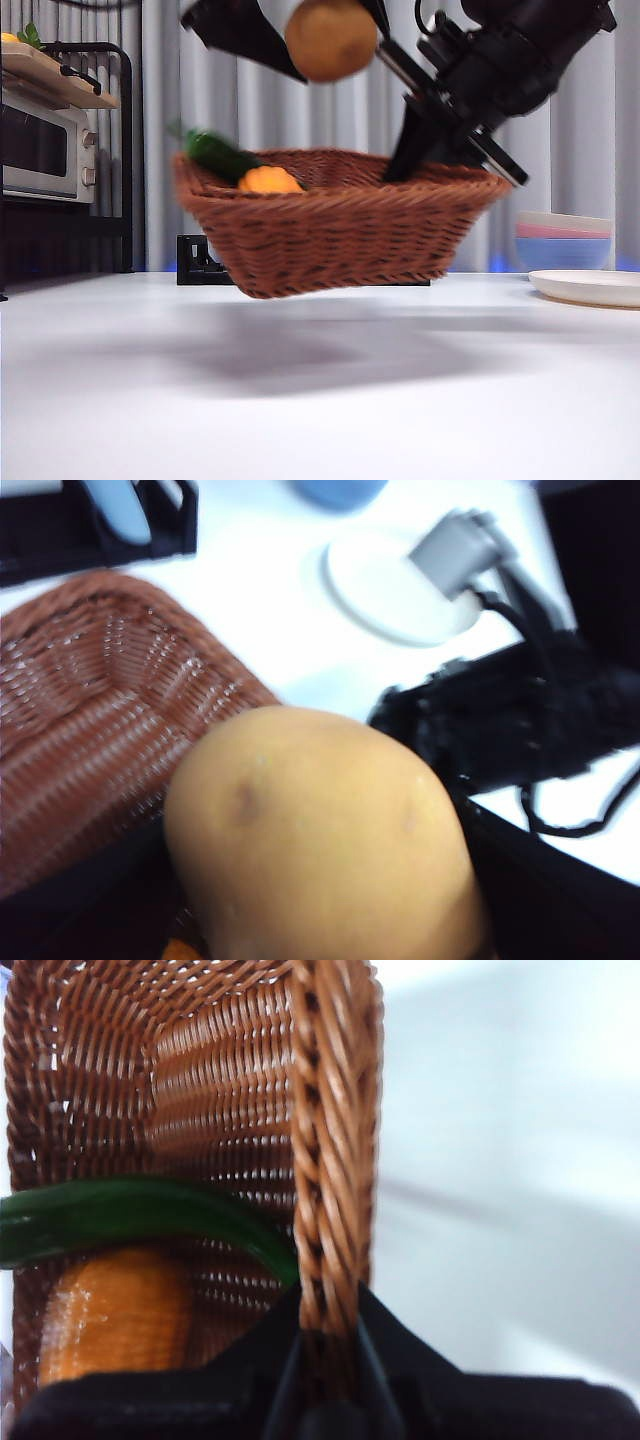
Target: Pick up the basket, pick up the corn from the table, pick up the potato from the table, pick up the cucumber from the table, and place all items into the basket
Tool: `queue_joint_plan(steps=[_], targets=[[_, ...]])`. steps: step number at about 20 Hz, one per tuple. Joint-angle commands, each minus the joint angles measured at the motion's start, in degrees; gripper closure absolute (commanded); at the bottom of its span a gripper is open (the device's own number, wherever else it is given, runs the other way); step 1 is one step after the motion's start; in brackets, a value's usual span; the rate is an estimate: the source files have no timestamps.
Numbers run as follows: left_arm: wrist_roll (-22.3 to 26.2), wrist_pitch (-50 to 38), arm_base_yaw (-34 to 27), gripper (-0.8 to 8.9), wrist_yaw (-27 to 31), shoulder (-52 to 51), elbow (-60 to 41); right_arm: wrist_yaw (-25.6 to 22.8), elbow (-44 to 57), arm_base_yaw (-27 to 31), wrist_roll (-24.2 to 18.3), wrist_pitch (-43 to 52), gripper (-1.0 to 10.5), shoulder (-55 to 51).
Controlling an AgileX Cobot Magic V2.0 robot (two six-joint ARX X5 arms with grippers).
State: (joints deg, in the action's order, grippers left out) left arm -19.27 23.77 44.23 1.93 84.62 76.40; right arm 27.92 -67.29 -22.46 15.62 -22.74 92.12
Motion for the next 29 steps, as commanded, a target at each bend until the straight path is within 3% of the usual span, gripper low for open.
queue_joint_plan(steps=[1,2,3,4,5,9,12,13,18,24,29], targets=[[1.33,-0.13,-1.36,8.10,0.87,4.61,0.48,1.77,-0.48,-0.07,1.07,1.05,9.6,-0.35],[1.31,0.04,-1.66,7.51,0.52,5.77,0.48,1.77,-0.48,-0.07,1.05,0.85,9.6,-0.35],[1.31,0.79,-1.81,5.89,0.55,6.12,0.48,1.79,-0.50,-0.07,1.05,0.68,9.6,-0.35],[1.40,1.60,-1.84,3.22,0.61,6.25,0.48,1.79,-0.48,-0.07,1.05,0.61,9.6,-0.35],[1.60,2.10,-1.84,1.82,0.63,6.25,0.48,1.79,-0.48,-0.07,1.05,0.61,9.6,-0.35],[1.20,4.76,-2.38,1.90,2.32,6.25,0.48,1.81,-0.48,-0.04,1.03,0.61,9.6,-0.37],[1.14,4.81,-2.43,3.29,4.02,6.03,0.48,2.21,-0.48,0.74,1.03,0.24,9.6,-0.42],[1.18,4.37,-2.51,3.29,3.91,6.03,0.48,2.21,-0.48,0.83,1.03,0.24,9.6,-0.42],[1.31,4.61,-3.54,1.45,3.91,6.03,0.79,2.19,-0.48,1.14,1.03,0.28,9.6,-0.42],[5.40,9.35,-4.24,1.49,4.26,-3.89,7.02,1.97,-0.48,2.84,1.62,0.55,9.6,-0.39],[7.17,10.23,-4.20,1.49,4.07,-17.68,10.25,1.44,-0.48,5.31,7.87,3.45,9.6,1.40]])
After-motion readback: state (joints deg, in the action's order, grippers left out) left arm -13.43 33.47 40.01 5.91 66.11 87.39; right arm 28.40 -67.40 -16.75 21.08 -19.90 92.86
